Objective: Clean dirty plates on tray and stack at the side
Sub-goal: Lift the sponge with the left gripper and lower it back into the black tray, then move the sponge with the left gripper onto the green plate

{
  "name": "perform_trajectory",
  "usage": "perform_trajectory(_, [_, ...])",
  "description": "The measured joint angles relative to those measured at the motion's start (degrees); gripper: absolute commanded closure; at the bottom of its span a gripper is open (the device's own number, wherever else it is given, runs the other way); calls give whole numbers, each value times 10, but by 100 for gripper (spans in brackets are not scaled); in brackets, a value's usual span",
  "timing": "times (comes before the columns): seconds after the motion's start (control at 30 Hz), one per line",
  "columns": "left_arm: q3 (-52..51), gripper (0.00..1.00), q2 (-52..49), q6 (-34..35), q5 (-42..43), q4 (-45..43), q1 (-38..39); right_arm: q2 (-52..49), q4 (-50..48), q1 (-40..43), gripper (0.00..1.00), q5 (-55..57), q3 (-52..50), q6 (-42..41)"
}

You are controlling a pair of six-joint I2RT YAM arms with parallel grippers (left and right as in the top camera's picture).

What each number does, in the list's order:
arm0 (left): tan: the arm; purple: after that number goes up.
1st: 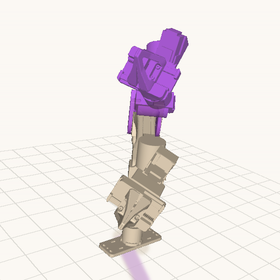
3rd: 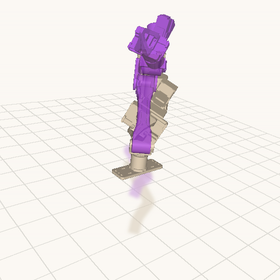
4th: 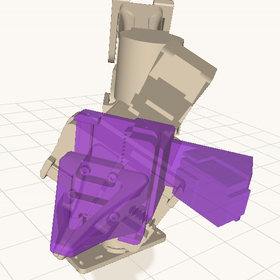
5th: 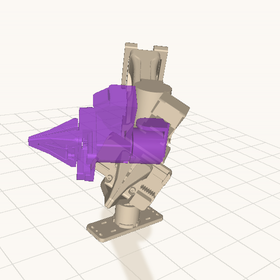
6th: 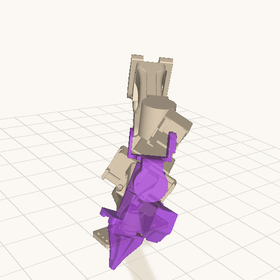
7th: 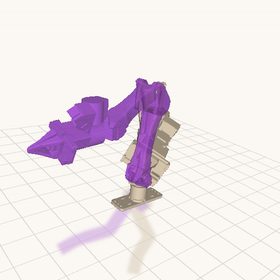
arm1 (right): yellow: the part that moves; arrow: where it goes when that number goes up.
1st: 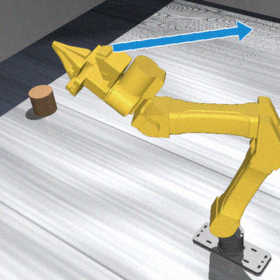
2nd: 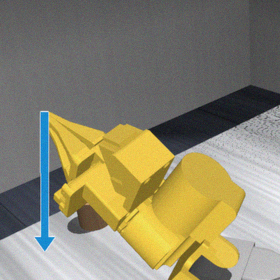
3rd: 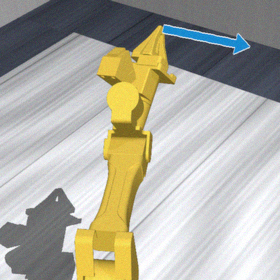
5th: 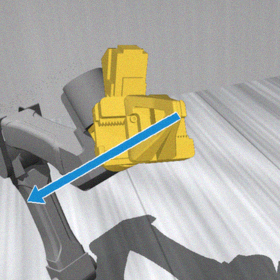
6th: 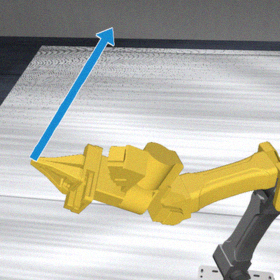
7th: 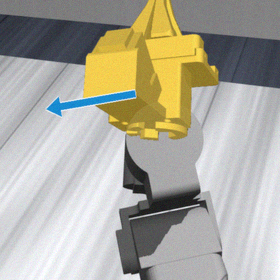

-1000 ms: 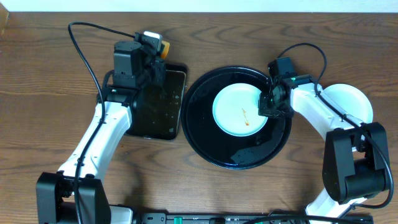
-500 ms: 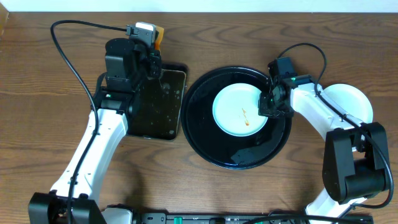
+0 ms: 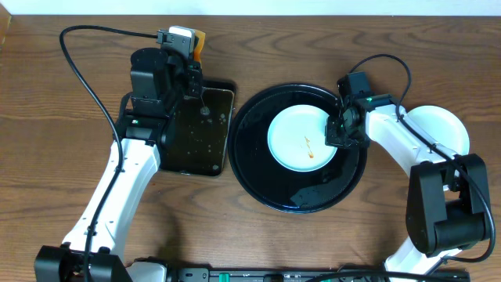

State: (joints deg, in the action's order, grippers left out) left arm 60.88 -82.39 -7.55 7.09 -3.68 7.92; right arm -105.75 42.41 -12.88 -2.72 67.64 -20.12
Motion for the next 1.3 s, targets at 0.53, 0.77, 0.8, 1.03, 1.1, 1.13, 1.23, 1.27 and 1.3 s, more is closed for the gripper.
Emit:
perform_trajectory(0.53, [0, 92, -40, 61, 0, 147, 0, 0, 2, 0, 99, 2, 0, 0])
perform_trajectory(0.77, [0, 93, -132, 146, 10, 215, 0, 0, 4, 0, 99, 2, 0, 0])
perform_trajectory(0.8, [0, 92, -136, 157, 16, 221, 0, 0, 4, 0, 99, 2, 0, 0])
perform_trajectory(1.03, [0, 93, -135, 235, 52, 238, 0, 0, 4, 0, 99, 2, 0, 0])
perform_trajectory(1.1, [0, 93, -135, 253, 58, 241, 0, 0, 4, 0, 99, 2, 0, 0])
perform_trajectory(1.13, [0, 92, -135, 260, 61, 242, 0, 0, 5, 0, 99, 2, 0, 1])
perform_trajectory(1.23, [0, 93, -135, 275, 66, 245, 0, 0, 5, 0, 99, 2, 0, 1])
perform_trajectory(1.27, [0, 93, -135, 281, 68, 253, 0, 0, 5, 0, 99, 2, 0, 1])
perform_trajectory(1.3, [0, 93, -135, 288, 68, 263, 0, 0, 5, 0, 99, 2, 0, 2])
